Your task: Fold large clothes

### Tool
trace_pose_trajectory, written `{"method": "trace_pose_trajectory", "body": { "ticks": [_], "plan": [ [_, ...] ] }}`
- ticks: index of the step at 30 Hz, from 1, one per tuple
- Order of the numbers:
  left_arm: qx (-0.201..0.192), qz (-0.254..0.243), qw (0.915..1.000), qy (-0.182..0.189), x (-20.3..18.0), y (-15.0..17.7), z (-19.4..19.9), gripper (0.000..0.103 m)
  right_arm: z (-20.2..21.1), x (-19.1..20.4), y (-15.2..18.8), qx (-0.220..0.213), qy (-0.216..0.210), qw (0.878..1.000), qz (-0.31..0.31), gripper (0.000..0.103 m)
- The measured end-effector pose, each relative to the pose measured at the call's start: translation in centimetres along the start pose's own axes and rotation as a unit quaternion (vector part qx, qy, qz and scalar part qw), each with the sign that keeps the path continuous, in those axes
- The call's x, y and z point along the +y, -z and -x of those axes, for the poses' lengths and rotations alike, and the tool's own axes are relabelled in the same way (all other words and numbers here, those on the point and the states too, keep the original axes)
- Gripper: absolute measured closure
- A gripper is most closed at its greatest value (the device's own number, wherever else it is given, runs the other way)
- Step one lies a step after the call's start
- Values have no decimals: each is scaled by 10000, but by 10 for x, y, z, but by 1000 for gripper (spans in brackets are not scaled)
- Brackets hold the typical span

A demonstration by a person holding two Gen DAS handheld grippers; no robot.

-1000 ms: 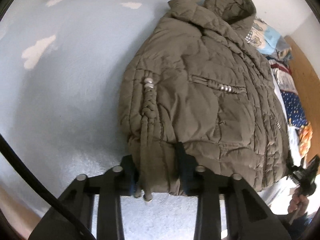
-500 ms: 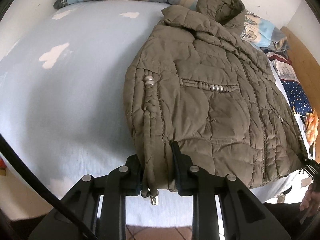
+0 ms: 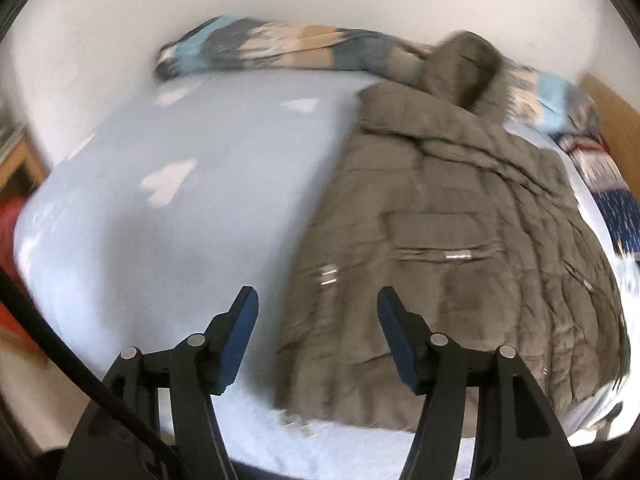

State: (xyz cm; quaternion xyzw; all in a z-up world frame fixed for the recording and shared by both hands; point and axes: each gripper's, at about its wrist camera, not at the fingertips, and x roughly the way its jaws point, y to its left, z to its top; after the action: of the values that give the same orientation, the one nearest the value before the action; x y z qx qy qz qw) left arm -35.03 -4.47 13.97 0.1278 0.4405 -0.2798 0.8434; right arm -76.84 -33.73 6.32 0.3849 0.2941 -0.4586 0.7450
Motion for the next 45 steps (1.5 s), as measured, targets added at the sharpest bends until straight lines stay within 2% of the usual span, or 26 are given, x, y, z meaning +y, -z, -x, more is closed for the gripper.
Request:
{"method": "trace_pose_trajectory", "body": {
  "ticks": [3, 6, 9, 12, 15, 20, 26, 45],
  "plan": [
    [36, -592, 9981, 162, -47, -5, -7, 40, -3, 32, -8, 37, -327, 9982, 495, 53],
    [155, -1246, 9918, 224, -100, -1, -23, 38, -15, 79, -5, 166, -546, 9921, 1114, 53],
    [317, -1601, 9864, 165, -139, 3, -45, 38, -39, 128, 8, 415, -568, 9827, 1712, 53],
    [373, -1791, 9831, 23, -160, 11, -61, 38, -66, 162, 19, 644, -572, 9750, 2050, 53],
    [437, -1818, 9824, -12, -164, 20, -74, 36, -81, 180, 30, 676, -466, 9685, 2351, 53],
    [325, -1778, 9834, -177, -163, 29, -89, 19, -102, 185, 47, 775, -291, 9597, 2685, 52],
    [261, -1746, 9837, -334, -162, 32, -94, 12, -117, 184, 58, 770, -152, 9551, 2858, 48],
    [272, -1603, 9859, -394, -159, 32, -97, 5, -125, 191, 57, 904, -27, 9560, 2792, 39]
  ]
}}
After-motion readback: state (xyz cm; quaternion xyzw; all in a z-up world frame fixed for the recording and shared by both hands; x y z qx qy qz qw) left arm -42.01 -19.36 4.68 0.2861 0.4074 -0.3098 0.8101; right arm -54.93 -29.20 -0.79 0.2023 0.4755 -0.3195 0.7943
